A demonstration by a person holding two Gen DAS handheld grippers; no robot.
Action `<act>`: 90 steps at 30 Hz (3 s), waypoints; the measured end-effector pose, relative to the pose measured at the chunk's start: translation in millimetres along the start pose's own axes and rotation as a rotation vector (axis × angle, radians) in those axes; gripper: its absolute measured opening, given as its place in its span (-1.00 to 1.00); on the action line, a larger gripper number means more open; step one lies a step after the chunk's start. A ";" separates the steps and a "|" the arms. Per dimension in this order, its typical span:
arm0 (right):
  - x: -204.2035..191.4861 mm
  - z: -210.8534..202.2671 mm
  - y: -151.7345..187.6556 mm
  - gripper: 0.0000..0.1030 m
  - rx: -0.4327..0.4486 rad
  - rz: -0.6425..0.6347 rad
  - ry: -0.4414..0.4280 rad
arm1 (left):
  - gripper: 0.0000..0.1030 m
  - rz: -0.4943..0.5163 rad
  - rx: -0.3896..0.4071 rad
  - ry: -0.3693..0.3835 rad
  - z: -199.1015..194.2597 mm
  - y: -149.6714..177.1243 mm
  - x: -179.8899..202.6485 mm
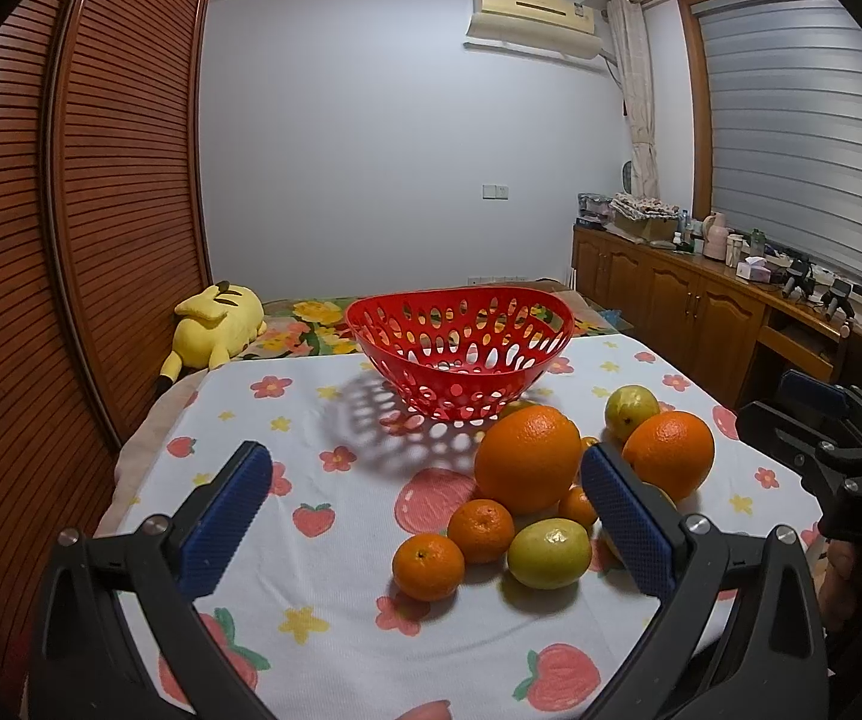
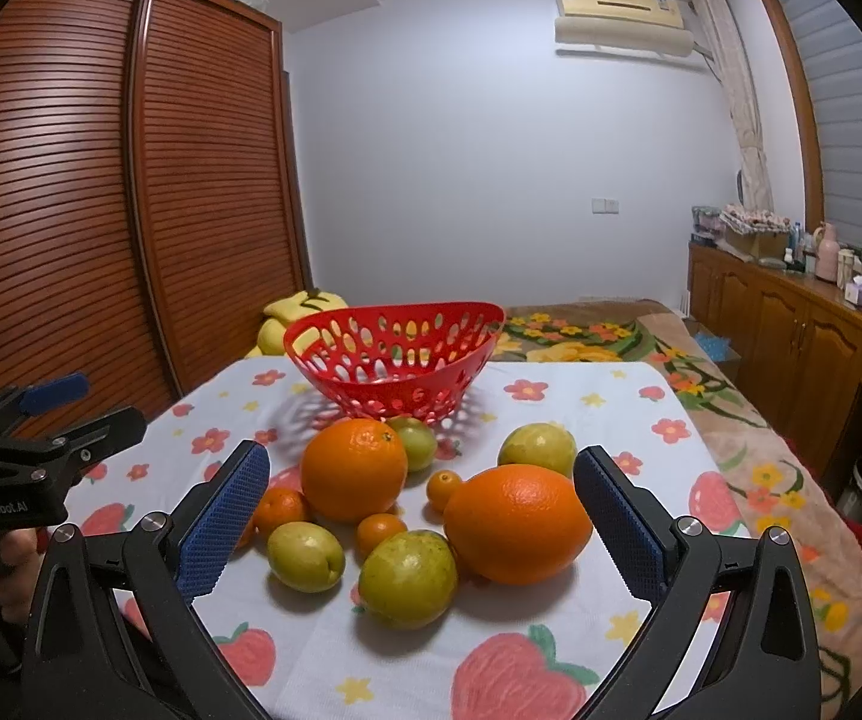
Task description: Organize fruits
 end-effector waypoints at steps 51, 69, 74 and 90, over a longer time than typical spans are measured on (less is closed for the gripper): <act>5.5 41.4 65.0 0.57 -0.170 0.035 -0.051 | 1.00 0.005 -0.196 0.075 52.9 65.1 -4.0; 5.1 67.9 100.7 0.36 -0.283 0.056 -0.093 | 0.42 0.019 -0.346 0.184 77.8 94.7 12.0; 5.5 73.2 103.5 0.34 -0.296 0.061 -0.099 | 0.32 0.027 -0.364 0.191 85.2 96.4 13.4; 5.5 75.6 106.4 0.18 -0.312 0.043 -0.100 | 0.06 0.055 -0.399 0.200 99.1 102.0 19.8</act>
Point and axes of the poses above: each gripper's, at about its wrist camera, not at the fingertips, and z roughly the way its jaws point, x to its right, y to its underside, the point moved 10 cm from there along z, roughly the way its jaws point, and after that the axes turned 9 degrees about -y, right-handed, at the moved point
